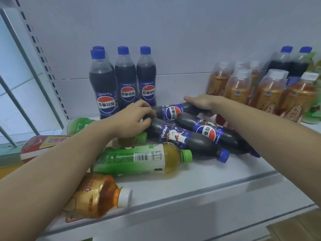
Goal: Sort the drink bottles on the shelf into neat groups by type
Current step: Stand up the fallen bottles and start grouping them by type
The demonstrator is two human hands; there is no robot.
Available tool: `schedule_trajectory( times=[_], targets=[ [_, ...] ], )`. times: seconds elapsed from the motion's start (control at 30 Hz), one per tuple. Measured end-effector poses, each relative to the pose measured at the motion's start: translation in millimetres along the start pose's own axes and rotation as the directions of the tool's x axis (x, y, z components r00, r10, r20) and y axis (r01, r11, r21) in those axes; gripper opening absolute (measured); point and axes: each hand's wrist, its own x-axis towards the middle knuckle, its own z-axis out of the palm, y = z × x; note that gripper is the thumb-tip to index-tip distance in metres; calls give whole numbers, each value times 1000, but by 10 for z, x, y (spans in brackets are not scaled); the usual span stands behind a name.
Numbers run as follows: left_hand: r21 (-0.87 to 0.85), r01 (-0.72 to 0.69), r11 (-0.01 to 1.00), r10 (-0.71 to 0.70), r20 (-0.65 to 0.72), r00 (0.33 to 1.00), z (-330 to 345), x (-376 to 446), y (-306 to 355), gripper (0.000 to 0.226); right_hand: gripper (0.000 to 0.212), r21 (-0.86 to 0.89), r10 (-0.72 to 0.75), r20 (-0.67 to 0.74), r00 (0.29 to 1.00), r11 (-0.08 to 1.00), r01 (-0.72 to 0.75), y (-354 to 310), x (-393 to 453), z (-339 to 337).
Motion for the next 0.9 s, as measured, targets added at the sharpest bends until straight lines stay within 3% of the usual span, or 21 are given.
schedule_trajectory(
  times=[0.1,0.2,0.3,0.37,0.53,0.73,0.9],
  targets=[
    [21,38,999,-38,-11,999,1,-3,6,31,45,194,-91,-131,987,974,115,-39,3,-149],
    [81,62,995,-59,-42,997,-8,7,20,30,25,287,-217,-318,923,906,312,-293,-140,-354],
    [40,48,998,-48,-7,999,-2,5,30,32,18,147,-316,-506,803,885,442,-657,-355,-510],
    [29,34,999,-35,28,999,3,-7,30,34,17,67,-381,-561,735,864,498,-900,-482,-536],
    [25,15,1000,-17,64,998,-2,-20,40,33,28,-96,-485,-547,682,846,524,-1311,-620,-419],
    [26,9,1000,-11,83,997,20,-17,13,31,37,-31,-476,-474,741,850,526,-1449,-644,-314],
    [101,-6,995,-1,74,997,28,-20,53,34,37,1,-510,-490,706,810,586,-1379,-722,-231]
  ],
)
